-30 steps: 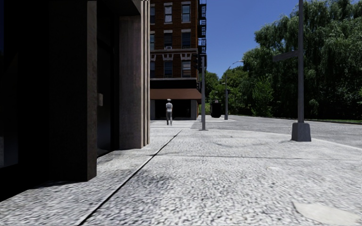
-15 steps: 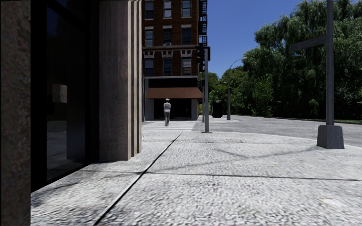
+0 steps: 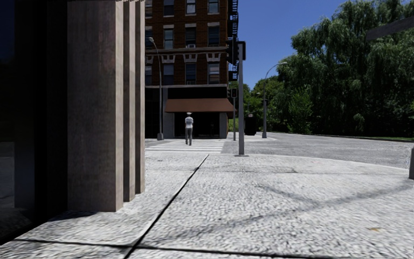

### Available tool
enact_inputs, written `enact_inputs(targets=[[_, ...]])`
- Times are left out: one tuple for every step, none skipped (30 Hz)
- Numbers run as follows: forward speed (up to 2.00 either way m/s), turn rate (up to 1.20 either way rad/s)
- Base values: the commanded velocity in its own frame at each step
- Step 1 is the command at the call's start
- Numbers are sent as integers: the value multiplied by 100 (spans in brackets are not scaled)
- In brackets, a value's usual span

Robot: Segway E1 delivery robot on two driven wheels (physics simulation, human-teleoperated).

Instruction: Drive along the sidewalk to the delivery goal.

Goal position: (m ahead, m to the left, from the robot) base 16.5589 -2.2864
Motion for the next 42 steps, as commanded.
enact_inputs(targets=[[200,0],[200,0],[200,0],[200,0],[200,0],[200,0],[200,0],[200,0],[200,0],[200,0],[200,0],[200,0],[200,0],[200,0],[200,0],[200,0],[200,0],[200,0],[200,0],[200,0],[200,0],[200,0],[200,0],[200,0],[200,0],[200,0],[200,0],[200,0],[200,0],[200,0],[200,0],[200,0],[200,0],[200,0],[200,0],[200,0],[200,4],[200,19],[200,29],[200,29],[200,31],[200,33]])
